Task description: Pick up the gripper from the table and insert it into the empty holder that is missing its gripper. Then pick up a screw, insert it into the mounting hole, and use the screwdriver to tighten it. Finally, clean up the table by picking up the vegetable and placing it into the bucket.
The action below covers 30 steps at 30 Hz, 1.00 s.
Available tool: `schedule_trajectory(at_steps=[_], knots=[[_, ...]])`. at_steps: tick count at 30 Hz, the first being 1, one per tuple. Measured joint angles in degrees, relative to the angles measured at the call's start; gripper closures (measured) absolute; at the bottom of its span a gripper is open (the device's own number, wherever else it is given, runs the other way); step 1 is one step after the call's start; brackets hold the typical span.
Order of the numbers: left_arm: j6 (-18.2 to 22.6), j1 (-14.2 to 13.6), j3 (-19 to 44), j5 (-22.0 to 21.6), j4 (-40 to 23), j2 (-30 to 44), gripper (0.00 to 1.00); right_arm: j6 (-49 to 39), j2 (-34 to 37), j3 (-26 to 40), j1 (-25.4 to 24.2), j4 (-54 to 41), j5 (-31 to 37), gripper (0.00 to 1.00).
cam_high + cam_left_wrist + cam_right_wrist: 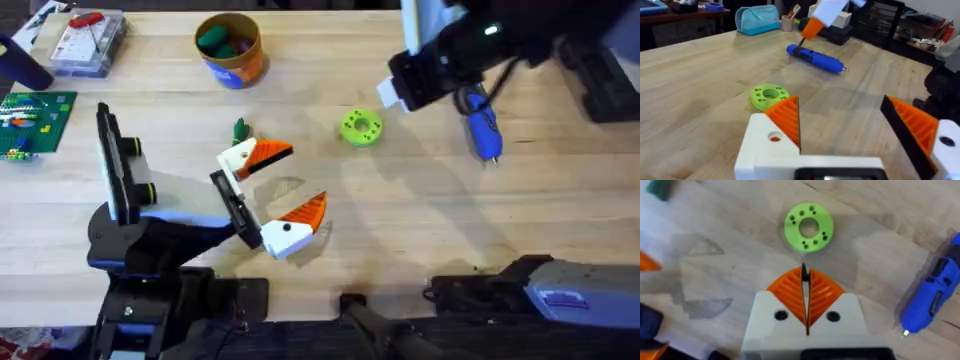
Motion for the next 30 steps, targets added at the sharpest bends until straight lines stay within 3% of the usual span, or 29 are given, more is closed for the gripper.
schedule_trajectory(at_steps=[6, 13, 22, 30], knots=[[0.0, 0.0, 0.0, 0.0, 0.0, 0.0, 0.014, -0.37, -1.23, 11.06, 3.05, -10.88, 0.02, 0.998], [0.0, 0.0, 0.0, 0.0, 0.0, 0.0, 0.014, -2.62, 1.34, 21.35, 8.9, -13.47, -0.02, 0.998], [-0.02, 0.0, 0.0, 0.0, 0.0, 0.0, 0.014, -8.78, 10.76, 28.77, 17.56, -13.25, -3.61, 0.998], [-0.02, 0.0, 0.0, 0.0, 0.0, 0.0, 0.014, -11.19, 14.03, 29.56, 23.66, -12.16, -5.28, 0.998]])
